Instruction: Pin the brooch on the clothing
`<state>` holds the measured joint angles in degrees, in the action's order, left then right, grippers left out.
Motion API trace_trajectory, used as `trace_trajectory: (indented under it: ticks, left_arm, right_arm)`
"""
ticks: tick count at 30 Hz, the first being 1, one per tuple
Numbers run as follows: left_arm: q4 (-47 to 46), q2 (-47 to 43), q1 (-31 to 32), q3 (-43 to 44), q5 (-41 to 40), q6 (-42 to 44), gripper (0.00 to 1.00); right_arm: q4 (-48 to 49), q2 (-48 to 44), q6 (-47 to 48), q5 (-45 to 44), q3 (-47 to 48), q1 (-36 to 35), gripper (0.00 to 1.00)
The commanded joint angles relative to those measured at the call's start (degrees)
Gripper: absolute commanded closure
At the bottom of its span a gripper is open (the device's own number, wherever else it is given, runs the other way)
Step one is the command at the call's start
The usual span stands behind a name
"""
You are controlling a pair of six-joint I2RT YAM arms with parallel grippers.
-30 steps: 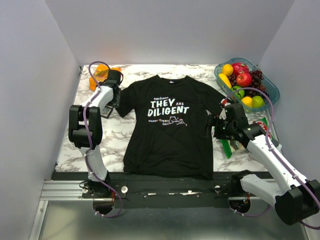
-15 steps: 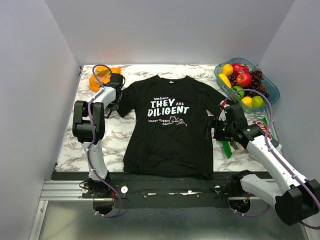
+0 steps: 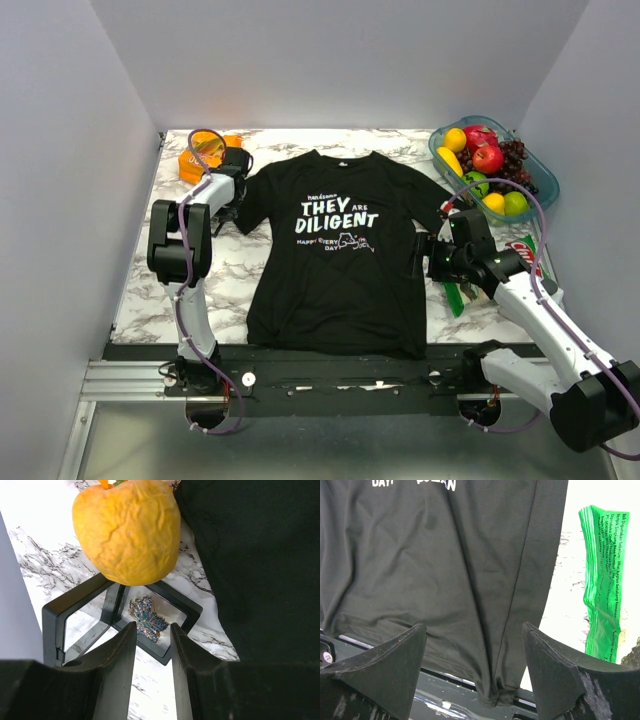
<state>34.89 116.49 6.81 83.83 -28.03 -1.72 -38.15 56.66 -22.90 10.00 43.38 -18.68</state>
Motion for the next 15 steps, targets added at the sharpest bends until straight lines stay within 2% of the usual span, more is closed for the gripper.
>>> trace_trajectory:
  ticks: [1, 15]
  left_arm:
    - [-1.50, 1.11, 0.57, 0.37, -2.20, 0.40, 0.59]
    - [-3.16, 1.37, 0.84, -1.48, -4.49, 0.49, 0.59]
  right_arm:
    - [0.97, -0.50, 0.22, 1.34, -0.66, 0.22, 0.15]
    - [0.80, -0.85, 0.22, 1.43, -1.10, 0.22, 0.15]
